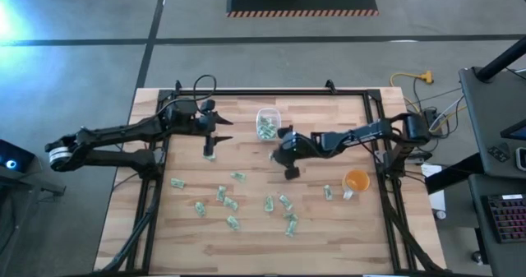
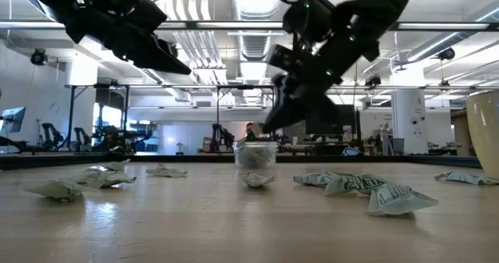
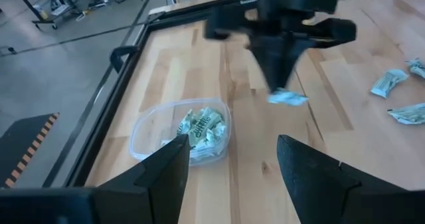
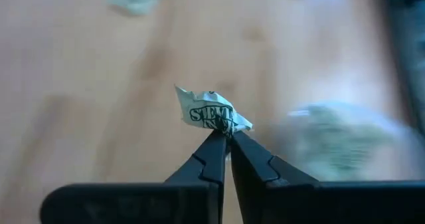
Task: Pick and place Stevia / Truvia into bins
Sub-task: Put the green stevia packet into the transparent bin
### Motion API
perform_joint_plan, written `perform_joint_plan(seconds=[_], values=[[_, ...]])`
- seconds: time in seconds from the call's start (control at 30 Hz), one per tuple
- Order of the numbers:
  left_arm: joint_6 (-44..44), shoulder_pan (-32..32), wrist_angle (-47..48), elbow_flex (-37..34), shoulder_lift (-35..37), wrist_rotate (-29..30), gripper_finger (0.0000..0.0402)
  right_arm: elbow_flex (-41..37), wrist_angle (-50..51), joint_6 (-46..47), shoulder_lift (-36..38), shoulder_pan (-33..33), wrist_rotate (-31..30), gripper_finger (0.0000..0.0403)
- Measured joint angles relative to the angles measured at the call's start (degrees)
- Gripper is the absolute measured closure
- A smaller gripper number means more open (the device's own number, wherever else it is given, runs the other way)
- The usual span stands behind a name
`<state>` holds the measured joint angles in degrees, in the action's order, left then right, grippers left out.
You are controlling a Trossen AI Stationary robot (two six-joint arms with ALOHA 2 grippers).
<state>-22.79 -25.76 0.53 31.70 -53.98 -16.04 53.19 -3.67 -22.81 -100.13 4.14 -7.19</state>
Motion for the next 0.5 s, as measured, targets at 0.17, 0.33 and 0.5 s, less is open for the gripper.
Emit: perform_joint_plan(seconds=[0.17,0.33,0.5], values=[[0.00,0.00,-0.02,0.00,-0.15,0.03,0.0191,4.08,-0.39,-1.69,-0.78,2.50,-12.14,0.0390],[-0.02,0.00,-0.06,0.00,-0.15,0.03,0.0191,7.17,-2.24,-0.67,-3.90,7.94,-12.21,0.0390],[-0.04,0.00,-0.02,0.00,-0.15,0.05,0.0191,9.53,-1.99,2.59,-7.45,12.45,-9.85,0.0390]])
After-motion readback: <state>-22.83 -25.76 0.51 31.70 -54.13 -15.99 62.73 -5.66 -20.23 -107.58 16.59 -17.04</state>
